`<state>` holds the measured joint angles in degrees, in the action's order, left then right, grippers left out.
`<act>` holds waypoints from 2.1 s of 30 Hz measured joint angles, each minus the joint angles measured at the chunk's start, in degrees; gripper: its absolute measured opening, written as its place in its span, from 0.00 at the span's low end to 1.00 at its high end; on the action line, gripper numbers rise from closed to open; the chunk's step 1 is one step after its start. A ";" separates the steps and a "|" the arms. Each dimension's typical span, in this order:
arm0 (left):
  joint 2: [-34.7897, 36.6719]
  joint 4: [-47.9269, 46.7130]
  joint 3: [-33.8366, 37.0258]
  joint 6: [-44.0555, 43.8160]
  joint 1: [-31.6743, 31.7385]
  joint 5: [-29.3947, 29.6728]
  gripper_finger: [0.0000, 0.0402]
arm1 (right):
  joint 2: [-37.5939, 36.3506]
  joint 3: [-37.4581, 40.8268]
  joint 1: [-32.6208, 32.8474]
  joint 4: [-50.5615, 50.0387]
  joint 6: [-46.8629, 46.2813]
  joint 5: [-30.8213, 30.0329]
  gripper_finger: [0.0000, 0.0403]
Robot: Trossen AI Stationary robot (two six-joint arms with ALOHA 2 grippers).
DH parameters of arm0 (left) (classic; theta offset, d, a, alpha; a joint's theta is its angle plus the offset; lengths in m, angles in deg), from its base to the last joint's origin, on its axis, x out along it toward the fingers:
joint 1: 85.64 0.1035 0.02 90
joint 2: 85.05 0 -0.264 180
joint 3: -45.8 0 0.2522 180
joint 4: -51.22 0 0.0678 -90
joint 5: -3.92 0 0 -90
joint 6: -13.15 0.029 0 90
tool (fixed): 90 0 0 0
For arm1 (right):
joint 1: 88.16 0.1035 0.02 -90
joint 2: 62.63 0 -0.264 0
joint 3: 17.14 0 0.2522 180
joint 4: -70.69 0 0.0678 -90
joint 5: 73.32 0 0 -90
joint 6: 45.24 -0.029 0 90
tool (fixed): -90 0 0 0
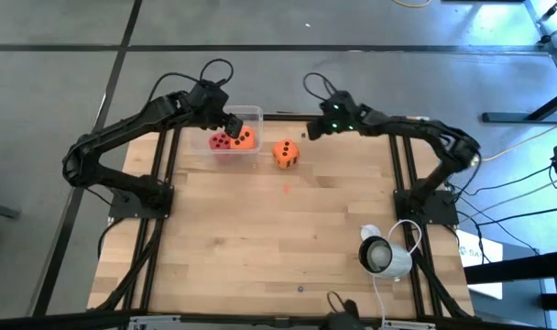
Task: Pick & Place Dice
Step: Put the small top blue die into the transparent bin
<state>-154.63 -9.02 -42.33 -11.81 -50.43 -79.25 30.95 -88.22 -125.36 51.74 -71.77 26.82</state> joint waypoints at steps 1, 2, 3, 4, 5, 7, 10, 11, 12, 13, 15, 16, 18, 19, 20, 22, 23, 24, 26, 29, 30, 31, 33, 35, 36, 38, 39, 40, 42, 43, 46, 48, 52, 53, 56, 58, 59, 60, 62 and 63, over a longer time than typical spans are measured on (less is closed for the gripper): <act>0.00 0.00 0.00 -0.02 -0.21 -0.02 0.55 | 1.39 -2.14 0.11 -1.94 -0.05 -0.95 0.03; 0.00 0.00 0.00 -0.09 -0.36 -0.05 0.55 | 2.77 -4.37 0.14 -3.81 -0.08 -1.39 0.03; 0.00 0.00 0.00 -0.30 -0.53 -0.09 0.55 | 4.08 -6.62 0.14 -5.09 -0.06 -1.41 0.04; 0.00 0.00 0.00 -0.55 -0.72 -0.15 0.55 | 5.13 -8.57 0.13 -6.42 -0.02 -1.41 0.04; 0.00 0.00 0.00 -0.74 -0.94 -0.15 0.55 | 6.28 -10.58 0.12 -7.86 0.16 -1.59 0.04; 0.00 0.00 0.00 -0.82 -1.19 -0.15 0.55 | 8.48 -14.36 -0.18 -11.08 0.36 -1.78 0.04; 0.00 0.00 0.00 -1.48 -1.82 -0.13 0.55 | 11.75 -19.03 -0.86 -16.91 1.29 -1.31 0.04; 0.00 0.00 0.00 -1.50 -2.00 -0.13 0.55 | 12.68 -20.14 -1.12 -18.87 2.02 -0.98 0.04; 0.00 0.00 0.00 -1.50 -2.17 -0.13 0.55 | 13.52 -21.06 -1.31 -20.54 2.87 -0.80 0.04; 0.00 0.00 0.00 -1.50 -2.29 -0.13 0.55 | 14.32 -21.71 -1.50 -21.89 3.49 -0.54 0.04; 0.00 0.00 -0.02 -1.50 -2.57 -0.11 0.55 | 15.33 -22.32 -1.82 -23.53 4.82 -0.13 0.05; 0.00 0.00 -0.02 -1.46 -2.61 -0.09 0.55 | 15.64 -22.44 -2.00 -23.81 5.34 0.36 0.05; 0.00 0.00 -0.02 -1.43 -2.61 0.07 0.55 | 16.22 -22.56 -2.45 -23.55 6.36 2.77 0.05; 0.00 0.02 -0.02 -1.43 -2.61 0.08 0.55 | 16.64 -22.58 -2.71 -23.56 6.76 4.35 0.05; 0.00 0.00 -0.04 -1.43 -2.61 0.09 0.55 | 17.14 -22.58 -2.99 -23.57 7.32 5.68 0.07; 0.00 0.01 -0.04 -1.42 -2.61 0.10 0.55 | 18.07 -22.58 -3.52 -23.98 8.00 6.96 0.10; 0.00 0.00 -0.04 -1.43 -2.61 0.10 0.55 | 18.50 -22.58 -3.70 -24.02 8.62 7.20 0.13; 0.00 0.02 -0.04 -1.43 -2.61 0.09 0.55 | 18.78 -22.58 -3.87 -24.23 9.10 7.27 0.16; 0.00 0.00 -0.04 -1.43 -2.61 0.04 0.55 | 19.32 -22.58 -4.09 -25.29 10.03 6.94 0.24; 0.00 0.02 -0.04 -1.41 -2.61 0.04 0.55 | 19.63 -22.58 -4.07 -25.19 10.91 5.90 0.38; 0.00 0.02 -0.04 -1.41 -2.61 0.04 0.55 | 19.63 -22.58 -4.07 -24.83 11.25 5.55 0.42; 0.00 0.04 -0.04 -1.41 -2.61 0.04 0.55 | 19.63 -22.58 -4.05 -24.63 11.62 4.99 0.46; 0.00 0.09 -0.04 -1.41 -2.61 0.02 0.55 | 19.63 -22.58 -3.94 -24.96 11.98 3.20 0.51; 0.00 0.47 -0.04 -1.41 -2.61 0.01 0.55 | 19.82 -22.58 -3.96 -24.98 12.02 2.24 0.53; 0.00 0.79 -0.04 -1.42 -2.61 0.02 0.55 | 20.12 -22.59 -3.96 -24.93 11.95 2.49 0.53; 0.00 1.59 -0.04 -1.42 -2.61 -0.01 0.55 | 21.01 -22.88 -3.99 -25.64 11.15 3.34 0.52; 0.00 2.13 -0.04 -1.47 -2.61 -0.11 0.55 | 21.63 -23.44 -3.98 -26.02 10.87 3.66 0.51; 0.00 2.66 -0.04 -1.70 -2.61 -0.16 0.55 | 22.28 -24.26 -3.96 -26.39 10.65 4.06 0.50; 0.00 3.23 -0.04 -2.13 -2.61 -0.28 0.55 | 23.76 -26.45 -3.78 -28.11 10.65 4.95 0.48; 0.00 3.30 -0.04 -2.22 -2.61 -0.54 0.55 | 24.71 -27.96 -3.69 -29.19 10.67 5.16 0.47; 0.00 3.27 -0.04 -2.74 -2.61 -1.01 0.55 | 27.26 -32.40 -3.39 -32.59 10.66 4.61 0.45; 0.00 3.26 -0.04 -2.79 -2.61 -1.63 0.55 | 28.68 -35.38 -3.29 -34.97 10.70 4.19 0.44; 0.00 3.26 -0.04 -2.92 -2.61 -1.88 0.55 | 31.85 -39.92 -3.31 -40.07 11.18 3.76 0.44; 0.00 3.26 -0.04 -2.92 -2.61 -1.86 0.55 | 32.43 -40.68 -3.30 -40.90 11.16 3.81 0.44; 0.00 3.26 -0.04 -2.92 -2.61 -1.86 0.55 | 33.85 -41.96 -3.39 -42.47 11.28 4.21 0.44; 0.00 3.26 -0.04 -2.92 -2.61 -1.86 0.55 | 34.66 -42.03 -3.49 -43.23 11.41 4.28 0.44; 0.00 3.26 -0.04 -2.92 -2.61 -1.86 0.55 | 34.80 -42.03 -3.57 -43.21 11.37 4.50 0.44; 0.00 3.26 -0.04 -2.92 -2.61 -1.86 0.55 | 34.78 -42.03 -3.63 -43.25 11.35 4.66 0.44; 0.00 3.27 -0.04 -2.94 -2.61 -1.84 0.55 | 34.60 -42.11 -3.86 -42.96 11.34 4.71 0.44; 0.00 3.35 -0.04 -2.93 -2.61 -1.84 0.55 | 34.60 -42.12 -4.02 -42.90 11.15 4.86 0.44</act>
<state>-154.63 -5.68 -42.37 -14.74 -53.04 -81.08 65.55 -130.34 -129.38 8.83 -60.63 31.68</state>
